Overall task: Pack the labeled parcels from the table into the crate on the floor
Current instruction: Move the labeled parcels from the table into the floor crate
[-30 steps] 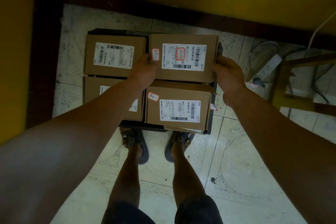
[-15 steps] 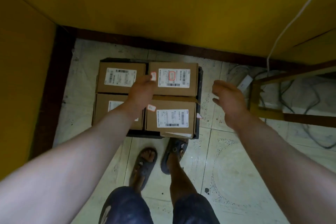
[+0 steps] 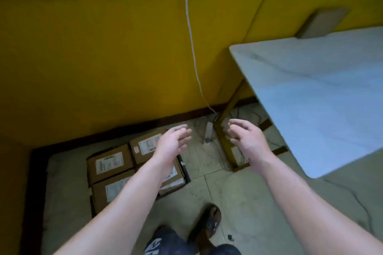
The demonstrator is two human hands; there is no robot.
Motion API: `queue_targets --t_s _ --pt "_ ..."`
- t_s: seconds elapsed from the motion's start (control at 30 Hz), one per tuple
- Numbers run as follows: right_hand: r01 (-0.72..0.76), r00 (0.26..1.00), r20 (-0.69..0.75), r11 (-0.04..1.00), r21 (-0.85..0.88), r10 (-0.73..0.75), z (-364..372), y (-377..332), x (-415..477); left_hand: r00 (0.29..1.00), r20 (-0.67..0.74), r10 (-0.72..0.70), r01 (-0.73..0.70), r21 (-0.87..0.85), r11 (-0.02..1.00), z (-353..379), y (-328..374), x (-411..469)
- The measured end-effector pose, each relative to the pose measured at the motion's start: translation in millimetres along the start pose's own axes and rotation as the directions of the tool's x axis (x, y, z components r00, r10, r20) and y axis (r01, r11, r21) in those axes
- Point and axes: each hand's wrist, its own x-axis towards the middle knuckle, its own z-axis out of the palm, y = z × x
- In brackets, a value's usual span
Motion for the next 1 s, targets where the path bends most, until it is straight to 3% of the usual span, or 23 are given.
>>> queue_targets --t_s 0.3,0.53,0.73,1.0 --pt "0.129 0.972 -0.22 0.974 0.187 -0.087 -171 -8 -25 0.96 0.252 0.124 -0.156 0.113 0.981 191 43 -40" --pt "0.151 0.96 -0.274 0.933 0.327 -0.059 -352 18 -6 0.938 0.317 0.141 -0.189 0.128 0.974 381 31 -52" --pt "0.114 0.968 -0.248 0.937 0.331 -0.03 -458 26 27 0.945 0.295 0.142 -0.193 0.154 0.969 494 22 -50" --pt "0.079 0.987 -0.16 0.946 0.314 -0.029 -529 10 130 0.963 0.234 0.137 -0.166 0.112 0.98 586 23 22"
